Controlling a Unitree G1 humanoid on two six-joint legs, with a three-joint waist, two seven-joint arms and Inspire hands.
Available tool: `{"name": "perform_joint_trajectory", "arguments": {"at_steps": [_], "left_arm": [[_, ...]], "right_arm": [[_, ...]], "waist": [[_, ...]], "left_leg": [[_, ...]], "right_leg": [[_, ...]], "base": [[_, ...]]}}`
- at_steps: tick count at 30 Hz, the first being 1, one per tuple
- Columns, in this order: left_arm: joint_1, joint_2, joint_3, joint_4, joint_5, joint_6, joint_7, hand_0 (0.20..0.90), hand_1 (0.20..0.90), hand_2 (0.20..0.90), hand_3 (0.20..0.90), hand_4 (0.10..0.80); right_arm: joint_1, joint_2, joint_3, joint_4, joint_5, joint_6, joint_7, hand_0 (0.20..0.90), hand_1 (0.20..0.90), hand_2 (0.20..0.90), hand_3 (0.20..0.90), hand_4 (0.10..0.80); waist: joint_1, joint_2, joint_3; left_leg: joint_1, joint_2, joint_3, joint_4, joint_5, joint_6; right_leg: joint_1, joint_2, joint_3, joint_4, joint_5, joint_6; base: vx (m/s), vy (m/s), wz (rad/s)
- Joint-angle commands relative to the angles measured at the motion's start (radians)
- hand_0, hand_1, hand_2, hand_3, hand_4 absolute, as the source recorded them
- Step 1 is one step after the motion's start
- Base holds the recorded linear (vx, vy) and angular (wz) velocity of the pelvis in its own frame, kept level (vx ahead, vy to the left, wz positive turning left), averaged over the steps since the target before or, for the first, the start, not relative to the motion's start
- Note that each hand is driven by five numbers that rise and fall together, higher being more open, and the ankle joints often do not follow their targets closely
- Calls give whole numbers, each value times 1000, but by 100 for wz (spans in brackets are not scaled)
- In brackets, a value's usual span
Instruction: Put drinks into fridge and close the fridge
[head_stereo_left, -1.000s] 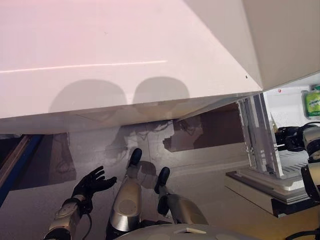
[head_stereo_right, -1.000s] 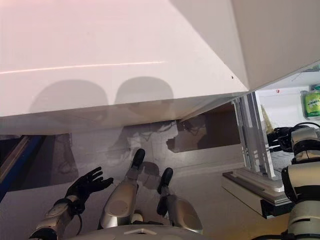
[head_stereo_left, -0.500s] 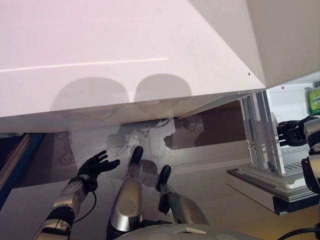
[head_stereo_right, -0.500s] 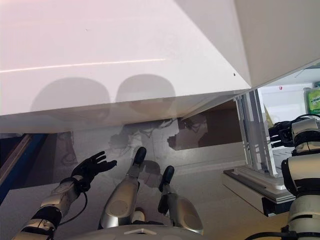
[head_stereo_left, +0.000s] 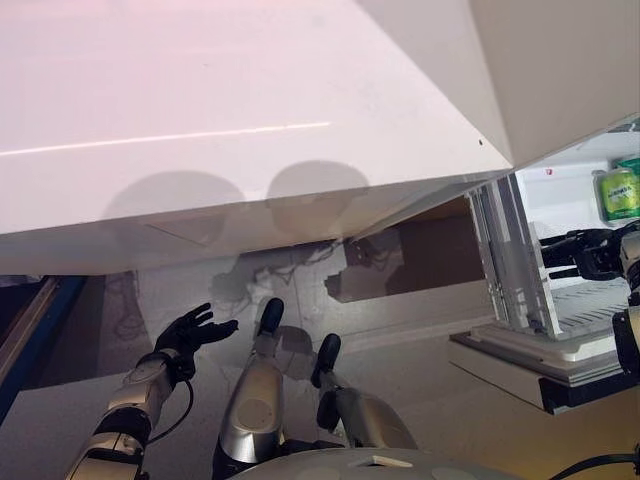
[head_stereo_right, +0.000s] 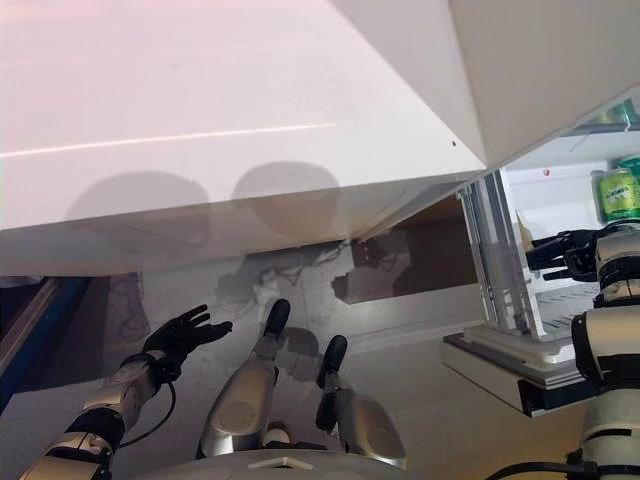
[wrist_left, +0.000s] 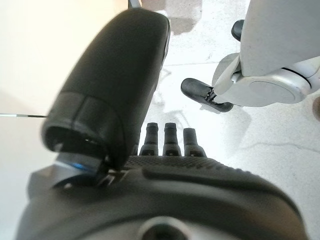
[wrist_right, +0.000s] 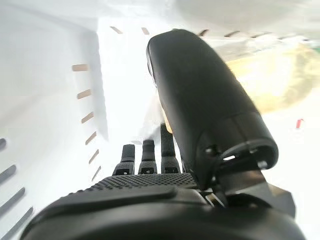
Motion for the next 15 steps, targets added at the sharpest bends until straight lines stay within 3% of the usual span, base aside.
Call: {"name": "perform_joint_trajectory", "arguments": {"at_steps": [1,9,14,15], "left_arm": [[87,16,-33,34,33,9,-36,900,900,900,900,800],[133,-12,-40,103,33,9,-63,900,900,900,900,800],[161,-42,-34,127,6,8,-94,900,900,900,900,800],[171,-55,-27,140,5,5,-113,900,900,900,900,800]], "right_arm": [[-9,-193,89,-71,38,-79,-67,900,900,900,900,800],[83,-276,25,-276,93,-189,-161,900,900,900,900,800],[189,-321,-100,-538,200,-218,-344,900,900,900,900,800],[238,-321,-167,-623,218,-227,-394,900,900,900,900,800]], "waist": [[-35,21,-138],[-95,31,-221],[-140,62,-272],[-153,73,-288]], "left_leg": [[7,-12,40,0,-100,29],[64,-10,78,-11,-115,29],[93,-18,89,-16,-126,29],[102,-19,93,-17,-131,29]], "right_leg": [[-115,17,23,74,60,49],[-77,13,48,63,51,56],[-56,5,66,54,44,60],[-51,1,72,51,40,61]], "base": [[1,52,-3],[-1,61,-10],[-25,114,-8],[-13,99,-8]]}}
